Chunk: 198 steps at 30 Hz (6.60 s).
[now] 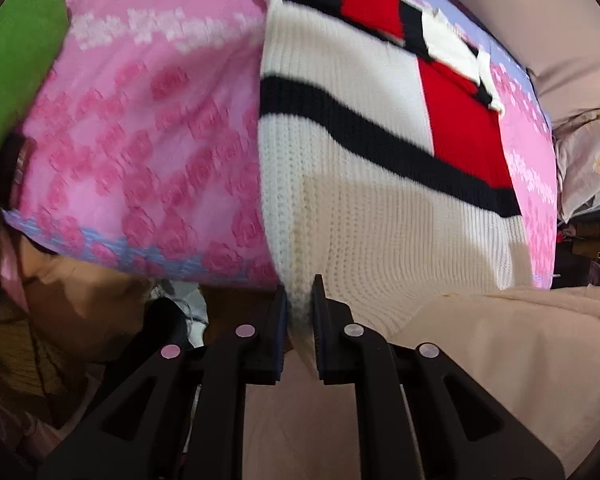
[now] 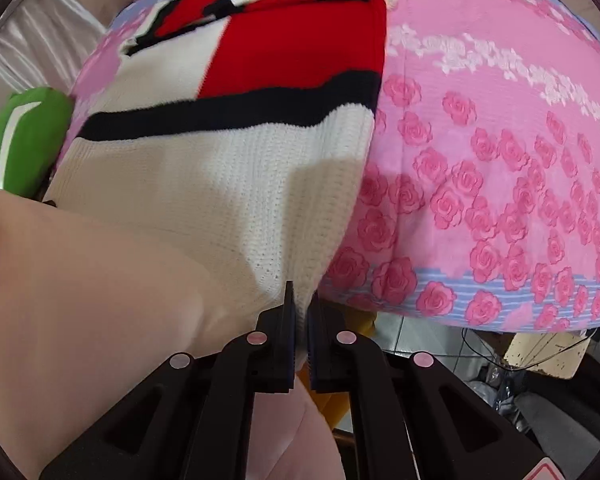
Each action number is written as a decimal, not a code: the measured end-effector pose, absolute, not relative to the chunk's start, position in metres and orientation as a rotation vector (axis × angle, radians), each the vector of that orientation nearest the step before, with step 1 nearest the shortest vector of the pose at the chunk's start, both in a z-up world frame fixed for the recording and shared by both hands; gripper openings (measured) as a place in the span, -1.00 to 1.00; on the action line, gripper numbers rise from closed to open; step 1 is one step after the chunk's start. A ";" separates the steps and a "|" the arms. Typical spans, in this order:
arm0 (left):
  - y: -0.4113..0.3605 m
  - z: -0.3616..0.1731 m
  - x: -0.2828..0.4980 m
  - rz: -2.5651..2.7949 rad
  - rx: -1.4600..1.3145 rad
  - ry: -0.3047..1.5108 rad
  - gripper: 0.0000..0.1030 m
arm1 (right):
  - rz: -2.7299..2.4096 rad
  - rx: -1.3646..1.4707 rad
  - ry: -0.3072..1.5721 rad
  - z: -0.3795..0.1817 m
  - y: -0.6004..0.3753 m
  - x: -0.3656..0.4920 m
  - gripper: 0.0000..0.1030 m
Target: Fold small clothes
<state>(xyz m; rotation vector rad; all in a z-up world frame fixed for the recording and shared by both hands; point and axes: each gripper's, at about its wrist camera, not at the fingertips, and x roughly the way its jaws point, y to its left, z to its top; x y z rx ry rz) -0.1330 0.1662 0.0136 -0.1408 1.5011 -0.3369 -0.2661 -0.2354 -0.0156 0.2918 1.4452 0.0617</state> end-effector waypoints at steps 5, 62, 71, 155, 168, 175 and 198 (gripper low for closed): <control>0.167 0.027 -0.065 -0.293 -0.206 1.359 -0.80 | 0.013 0.415 1.254 0.013 -0.274 -0.224 -0.93; 0.046 -0.049 0.248 -0.145 -0.076 1.196 -0.67 | -0.244 0.498 1.018 -0.074 -0.365 0.129 -0.87; 0.074 -0.011 0.191 -0.155 -0.161 1.068 0.43 | -0.226 0.413 0.898 -0.033 -0.337 0.084 -0.12; 0.138 -0.073 0.069 0.042 -0.571 1.273 -0.68 | -0.235 0.834 1.006 -0.079 -0.326 -0.045 -0.77; 0.133 -0.042 -0.009 -0.054 -0.258 1.396 -0.69 | -0.263 0.633 1.234 -0.065 -0.320 -0.142 -0.73; 0.124 0.036 0.041 -0.036 -0.159 1.105 0.00 | -0.367 0.458 1.068 -0.003 -0.342 -0.103 -0.16; 0.042 -0.051 0.168 -0.093 0.004 1.259 -0.76 | -0.346 0.408 1.105 -0.056 -0.351 0.043 -0.75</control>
